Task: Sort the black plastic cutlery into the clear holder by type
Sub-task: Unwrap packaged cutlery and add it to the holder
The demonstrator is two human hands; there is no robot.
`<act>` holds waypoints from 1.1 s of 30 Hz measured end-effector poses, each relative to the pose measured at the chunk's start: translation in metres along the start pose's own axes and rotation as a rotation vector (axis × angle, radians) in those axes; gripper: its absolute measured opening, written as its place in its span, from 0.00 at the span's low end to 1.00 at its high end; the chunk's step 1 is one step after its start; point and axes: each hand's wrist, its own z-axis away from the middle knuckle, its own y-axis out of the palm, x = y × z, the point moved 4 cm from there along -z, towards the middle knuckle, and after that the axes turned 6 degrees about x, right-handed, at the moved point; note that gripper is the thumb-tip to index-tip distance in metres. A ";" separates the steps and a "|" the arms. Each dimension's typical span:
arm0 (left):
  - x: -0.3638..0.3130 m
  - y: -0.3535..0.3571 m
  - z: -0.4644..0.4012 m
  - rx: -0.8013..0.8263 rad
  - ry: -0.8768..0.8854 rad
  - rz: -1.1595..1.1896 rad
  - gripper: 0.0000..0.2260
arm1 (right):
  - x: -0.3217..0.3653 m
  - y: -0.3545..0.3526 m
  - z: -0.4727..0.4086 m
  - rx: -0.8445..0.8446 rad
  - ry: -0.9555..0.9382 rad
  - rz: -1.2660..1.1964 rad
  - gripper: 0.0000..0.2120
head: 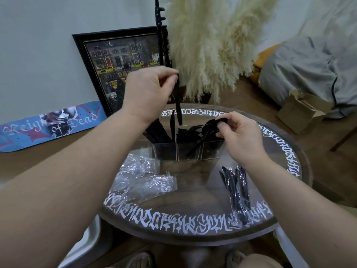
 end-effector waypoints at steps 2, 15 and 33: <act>0.000 0.004 -0.007 0.005 -0.013 -0.014 0.09 | -0.002 -0.003 0.000 -0.006 0.009 -0.006 0.16; 0.027 0.088 0.038 0.498 -0.264 -0.178 0.13 | -0.013 -0.030 -0.002 -0.163 -0.162 0.231 0.09; 0.017 0.168 0.040 0.862 -0.047 -0.243 0.34 | -0.011 -0.053 -0.075 -0.249 -0.330 0.464 0.08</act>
